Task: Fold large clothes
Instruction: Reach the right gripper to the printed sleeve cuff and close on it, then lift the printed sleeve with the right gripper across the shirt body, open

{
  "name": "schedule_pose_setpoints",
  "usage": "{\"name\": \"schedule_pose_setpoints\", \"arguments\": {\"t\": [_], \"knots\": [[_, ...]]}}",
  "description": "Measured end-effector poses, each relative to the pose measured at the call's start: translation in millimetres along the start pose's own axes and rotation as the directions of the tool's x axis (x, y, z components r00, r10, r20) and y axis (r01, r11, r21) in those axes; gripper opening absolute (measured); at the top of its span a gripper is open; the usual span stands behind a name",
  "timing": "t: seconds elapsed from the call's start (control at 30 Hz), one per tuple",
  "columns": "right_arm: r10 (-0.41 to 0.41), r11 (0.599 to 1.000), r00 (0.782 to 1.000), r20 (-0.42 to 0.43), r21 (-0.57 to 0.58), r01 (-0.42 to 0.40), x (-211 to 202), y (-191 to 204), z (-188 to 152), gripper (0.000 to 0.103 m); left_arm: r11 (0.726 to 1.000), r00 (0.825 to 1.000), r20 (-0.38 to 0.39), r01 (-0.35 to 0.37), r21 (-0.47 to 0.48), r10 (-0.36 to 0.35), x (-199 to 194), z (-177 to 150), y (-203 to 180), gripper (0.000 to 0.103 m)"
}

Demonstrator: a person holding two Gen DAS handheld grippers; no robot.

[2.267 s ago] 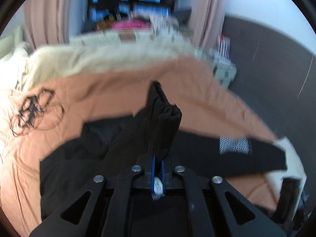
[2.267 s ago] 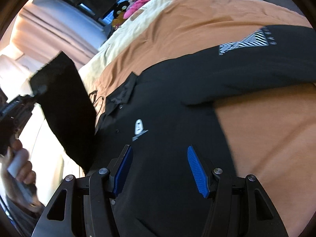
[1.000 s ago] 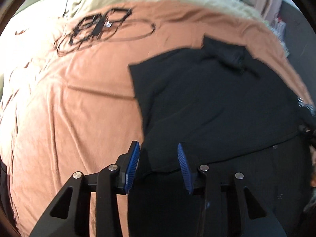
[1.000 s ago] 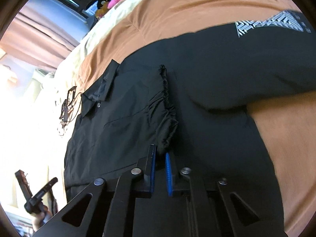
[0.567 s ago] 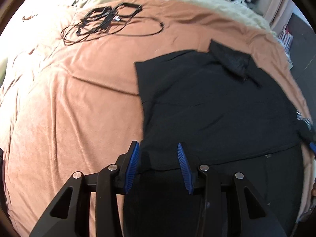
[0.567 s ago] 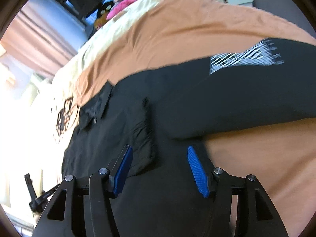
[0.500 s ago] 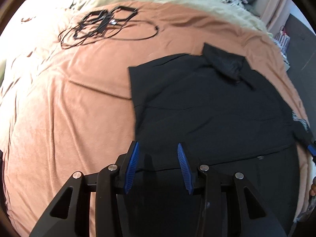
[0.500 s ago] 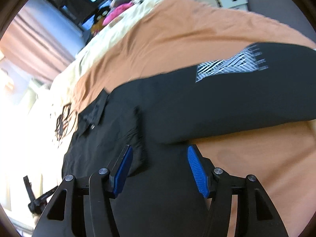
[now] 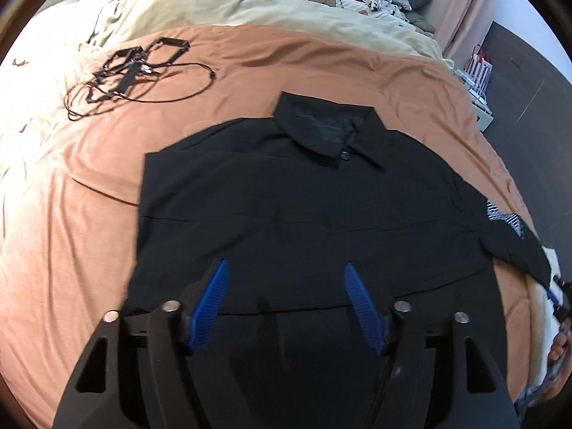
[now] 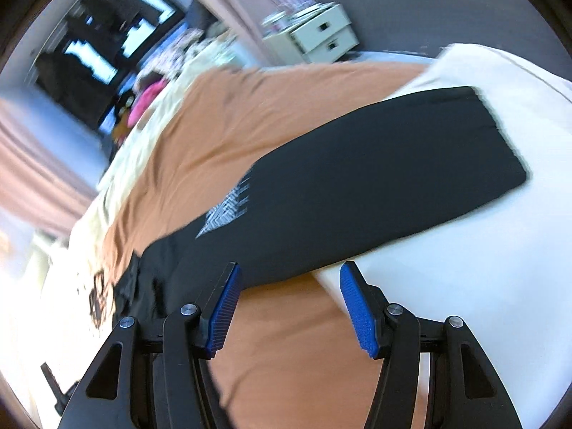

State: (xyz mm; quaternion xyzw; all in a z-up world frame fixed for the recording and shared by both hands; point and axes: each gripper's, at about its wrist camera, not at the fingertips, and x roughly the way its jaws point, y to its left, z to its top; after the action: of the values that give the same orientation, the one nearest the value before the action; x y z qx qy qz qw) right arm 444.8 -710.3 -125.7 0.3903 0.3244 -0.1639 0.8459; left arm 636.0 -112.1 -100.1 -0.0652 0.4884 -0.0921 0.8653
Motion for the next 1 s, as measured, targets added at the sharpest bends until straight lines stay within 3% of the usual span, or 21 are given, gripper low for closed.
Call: {"name": "schedule_pose_setpoints", "arguments": {"t": [0.03,0.4,0.5,0.6,0.63,0.77,1.0], "knots": [[-0.004,1.000,1.000,0.006,0.014,0.004,-2.3,-7.6,2.3,0.059,1.000,1.000,0.003,0.010,-0.004,-0.010,1.1,-0.2,-4.5,0.091],[-0.006,0.991,0.998,0.058,0.130,-0.001,10.0,-60.4,20.4,0.057,0.997,1.000,0.008,0.013,0.081,-0.014,14.4,-3.7,-52.8,0.092],[-0.035,0.983,0.997,0.075,0.181,0.021,14.3,-67.1,24.3,0.040,0.995,1.000,0.007,0.006,0.104,-0.007,14.4,-4.1,-56.7,0.092],[0.012,0.974,0.997,0.075,0.225,-0.029,21.2,-76.4,30.9,0.006,0.993,1.000,0.009,-0.002,0.118,0.001,8.0,-3.8,-55.6,0.092],[0.014,0.972,0.997,0.075,0.231,-0.031,19.4,-75.5,31.1,0.006,0.993,1.000,0.014,-0.002,0.121,0.001,4.1,-3.4,-53.9,0.092],[0.056,0.989,0.987,0.148,0.129,-0.075,-5.4,-36.3,40.7,0.004,0.993,0.999,0.038,-0.011,0.115,0.006,-14.6,-0.8,-42.5,0.092],[0.196,0.978,0.962,0.190,-0.106,-0.179,-49.7,86.3,51.8,0.003,0.997,0.997,0.075,-0.021,0.079,0.015,-49.0,4.3,-9.5,0.092]]}}
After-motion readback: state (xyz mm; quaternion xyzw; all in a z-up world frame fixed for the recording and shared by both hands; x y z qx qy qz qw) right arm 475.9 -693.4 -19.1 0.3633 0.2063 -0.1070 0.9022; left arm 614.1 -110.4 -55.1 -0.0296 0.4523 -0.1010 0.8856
